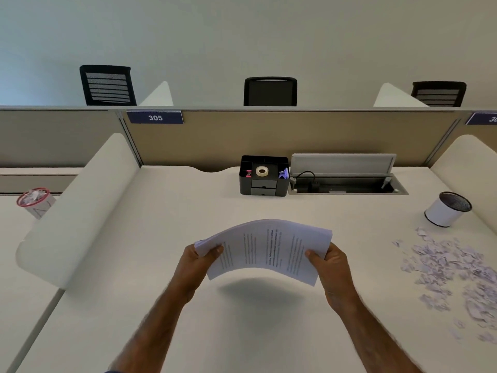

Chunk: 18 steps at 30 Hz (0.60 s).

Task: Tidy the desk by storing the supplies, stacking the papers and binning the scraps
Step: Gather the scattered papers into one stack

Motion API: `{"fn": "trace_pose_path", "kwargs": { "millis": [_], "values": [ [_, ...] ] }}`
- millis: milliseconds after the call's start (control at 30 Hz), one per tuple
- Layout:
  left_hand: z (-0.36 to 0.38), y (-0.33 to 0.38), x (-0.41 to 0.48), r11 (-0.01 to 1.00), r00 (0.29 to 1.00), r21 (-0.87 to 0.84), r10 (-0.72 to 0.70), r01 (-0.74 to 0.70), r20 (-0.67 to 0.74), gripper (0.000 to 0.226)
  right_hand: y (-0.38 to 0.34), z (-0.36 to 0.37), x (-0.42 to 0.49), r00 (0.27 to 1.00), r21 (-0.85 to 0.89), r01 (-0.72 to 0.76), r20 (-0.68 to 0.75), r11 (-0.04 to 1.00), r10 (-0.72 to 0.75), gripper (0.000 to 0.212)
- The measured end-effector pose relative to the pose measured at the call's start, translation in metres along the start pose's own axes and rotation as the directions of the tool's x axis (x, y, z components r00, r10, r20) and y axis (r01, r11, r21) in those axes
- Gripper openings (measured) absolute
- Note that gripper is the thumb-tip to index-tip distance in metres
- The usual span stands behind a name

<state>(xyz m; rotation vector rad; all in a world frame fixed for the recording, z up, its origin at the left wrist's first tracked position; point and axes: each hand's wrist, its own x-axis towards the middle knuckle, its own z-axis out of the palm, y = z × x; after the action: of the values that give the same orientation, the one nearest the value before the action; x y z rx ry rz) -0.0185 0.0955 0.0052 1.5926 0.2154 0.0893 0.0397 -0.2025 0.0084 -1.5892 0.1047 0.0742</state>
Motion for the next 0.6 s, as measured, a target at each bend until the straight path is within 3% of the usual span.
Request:
{"fn": "trace_pose_path", "kwargs": {
  "millis": [167, 300, 533, 600],
  "values": [
    [-0.002, -0.023, -0.005, 0.987, 0.987, 0.001, -0.162, 0.162, -0.013, 0.059, 0.019, -0.006, -0.006, 0.985, 0.079, -0.147, 0.098, 0.986, 0.139, 0.035],
    [0.005, -0.029, -0.005, 0.986, 0.987, 0.055, -0.158, 0.16, -0.032, 0.035, 0.026, -0.006, -0.008, 0.986, 0.031, -0.167, 0.01, 0.986, 0.167, 0.031],
    [0.004, -0.031, -0.006, 0.996, 0.995, 0.037, -0.085, 0.087, -0.051, 0.039, 0.025, -0.011, -0.004, 0.987, -0.025, -0.158, 0.018, 0.987, 0.158, 0.035],
    [0.006, -0.03, -0.007, 0.995, 0.994, 0.027, -0.089, 0.091, -0.07, 0.028, 0.026, -0.011, -0.003, 0.987, -0.047, -0.162, 0.01, 0.986, 0.163, 0.034]
  ]
}}
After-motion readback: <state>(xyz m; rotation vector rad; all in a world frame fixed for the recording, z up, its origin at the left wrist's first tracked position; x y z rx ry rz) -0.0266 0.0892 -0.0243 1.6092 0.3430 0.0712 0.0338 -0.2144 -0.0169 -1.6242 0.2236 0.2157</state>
